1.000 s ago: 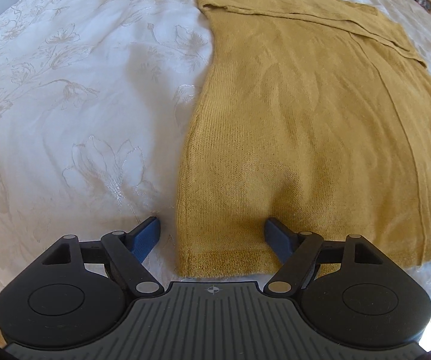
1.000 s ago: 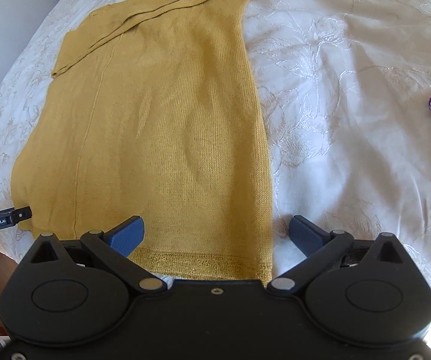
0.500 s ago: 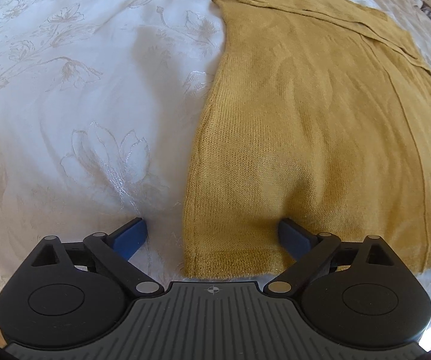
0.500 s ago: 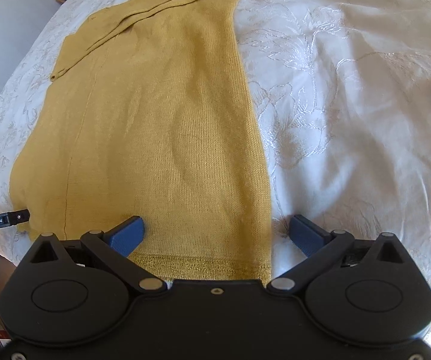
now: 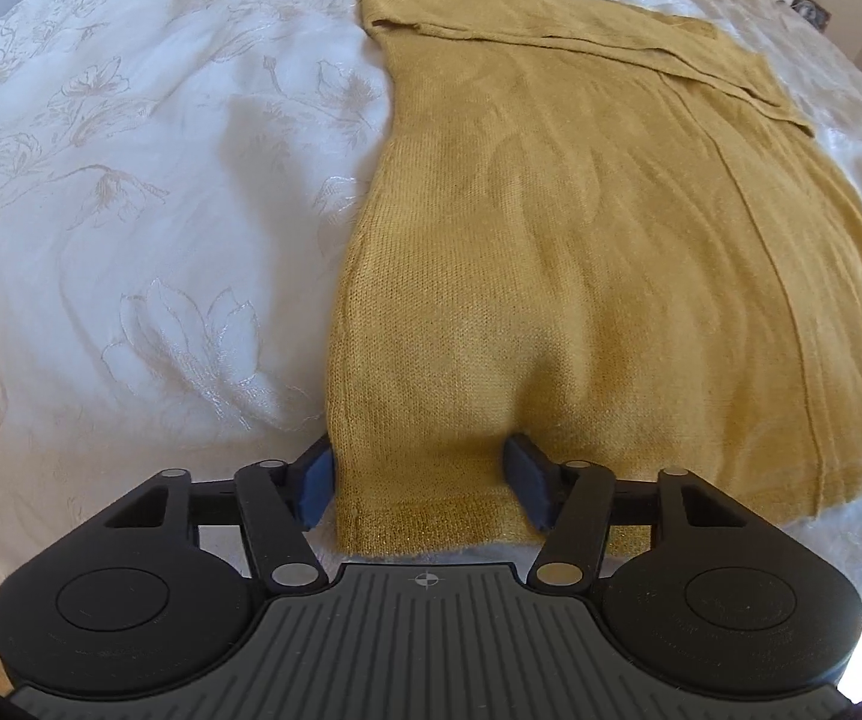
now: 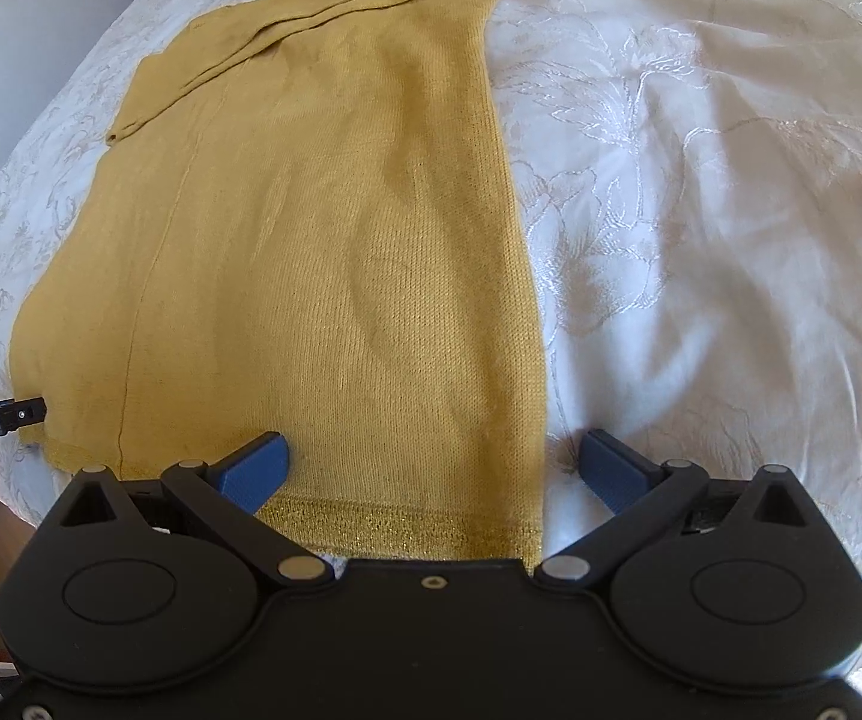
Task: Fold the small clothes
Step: 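Close both grippers on the hem corners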
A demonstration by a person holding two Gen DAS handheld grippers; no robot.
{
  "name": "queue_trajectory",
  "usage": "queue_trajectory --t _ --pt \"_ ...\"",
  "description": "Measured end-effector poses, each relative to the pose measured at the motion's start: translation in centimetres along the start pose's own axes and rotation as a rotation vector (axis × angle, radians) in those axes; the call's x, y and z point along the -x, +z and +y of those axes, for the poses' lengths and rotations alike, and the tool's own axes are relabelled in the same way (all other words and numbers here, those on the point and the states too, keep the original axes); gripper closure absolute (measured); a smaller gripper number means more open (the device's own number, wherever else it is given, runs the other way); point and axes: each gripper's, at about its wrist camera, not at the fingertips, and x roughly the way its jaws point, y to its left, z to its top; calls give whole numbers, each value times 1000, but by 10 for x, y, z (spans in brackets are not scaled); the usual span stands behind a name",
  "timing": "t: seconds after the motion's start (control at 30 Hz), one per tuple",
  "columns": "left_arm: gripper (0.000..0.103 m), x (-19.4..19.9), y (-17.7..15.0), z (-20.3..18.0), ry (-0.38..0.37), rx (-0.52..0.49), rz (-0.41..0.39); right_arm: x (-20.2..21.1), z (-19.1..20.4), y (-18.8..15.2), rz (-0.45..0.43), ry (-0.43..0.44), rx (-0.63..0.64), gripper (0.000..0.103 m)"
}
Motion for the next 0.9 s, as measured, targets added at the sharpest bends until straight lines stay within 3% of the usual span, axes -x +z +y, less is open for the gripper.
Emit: queue_trajectory --t 0.23,0.3,0.37,0.4,0.53,0.73,0.9 --pt "66 2 4 -3 -13 -9 -1 -1 3 6 30 2 -15 0" --pt "74 5 3 -5 -10 -23 -8 1 4 10 27 -9 -30 8" --pt "83 8 4 -5 -15 -28 -7 6 3 12 14 -32 -31 32" --pt "85 9 4 -5 -17 -28 -5 8 2 12 11 -29 -35 39" --pt "95 13 7 -1 -46 7 -3 15 -7 11 40 41 -82 89" --pt "96 32 20 3 -115 67 -30 34 -11 15 -10 152 -163 90" --pt "96 49 42 1 -169 97 -87 50 -6 29 -71 194 -192 90"
